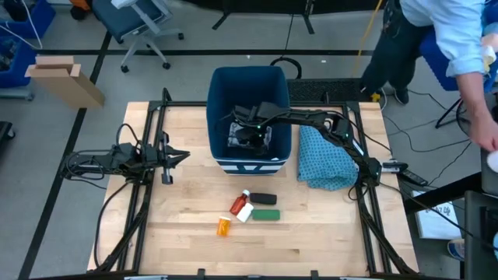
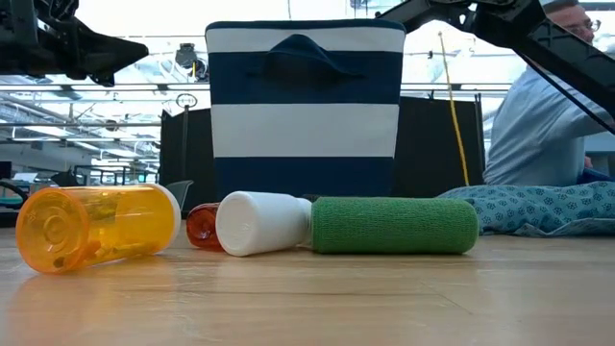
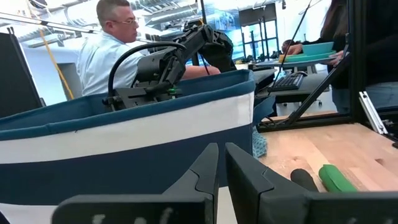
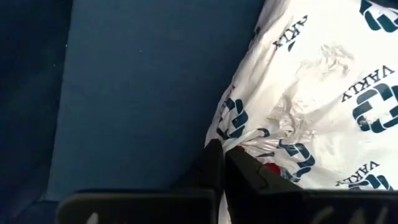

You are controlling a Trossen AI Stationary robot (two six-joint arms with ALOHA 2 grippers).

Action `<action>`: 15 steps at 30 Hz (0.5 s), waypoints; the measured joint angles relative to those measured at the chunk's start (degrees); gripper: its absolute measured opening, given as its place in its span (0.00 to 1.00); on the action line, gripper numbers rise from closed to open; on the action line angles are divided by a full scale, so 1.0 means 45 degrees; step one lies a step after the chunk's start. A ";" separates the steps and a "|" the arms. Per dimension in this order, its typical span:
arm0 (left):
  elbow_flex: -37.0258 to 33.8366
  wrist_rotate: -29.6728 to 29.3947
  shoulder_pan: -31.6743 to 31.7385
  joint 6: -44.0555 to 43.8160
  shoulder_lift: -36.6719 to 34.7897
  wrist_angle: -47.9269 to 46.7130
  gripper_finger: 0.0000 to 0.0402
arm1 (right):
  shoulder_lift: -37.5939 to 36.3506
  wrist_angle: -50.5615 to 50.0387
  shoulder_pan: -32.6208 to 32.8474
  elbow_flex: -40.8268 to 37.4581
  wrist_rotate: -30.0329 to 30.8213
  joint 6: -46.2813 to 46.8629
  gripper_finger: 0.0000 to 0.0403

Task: Pick & place medical supplies in basket/bin
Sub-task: Put the mailer bag into the blue bin

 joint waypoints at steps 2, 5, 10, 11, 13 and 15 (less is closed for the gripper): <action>0.0000 0.0000 -0.0002 0.0018 -0.0001 0.0006 0.08 | 0.0015 0.0101 0.0000 -0.0005 0.0005 0.0042 0.05; 0.0000 0.0005 0.0000 0.0015 -0.0002 0.0005 0.08 | 0.0029 0.0137 -0.0016 -0.0015 0.0010 0.0042 0.13; 0.0000 0.0005 0.0000 -0.0166 -0.0002 -0.0114 0.08 | 0.0034 0.0352 -0.0026 -0.0015 0.0424 0.0366 0.29; 0.0000 0.0010 0.0000 -0.0270 0.0001 -0.0151 0.08 | -0.0016 0.0352 -0.0024 -0.0018 0.0676 0.0396 0.32; 0.0000 0.0010 -0.0003 -0.0296 0.0003 -0.0160 0.08 | -0.0167 0.0285 -0.0021 -0.0039 0.1144 0.0423 0.37; 0.0000 0.0010 0.0000 -0.0301 -0.0002 -0.0161 0.08 | -0.0398 0.0362 -0.0034 -0.0039 0.1342 0.0418 0.41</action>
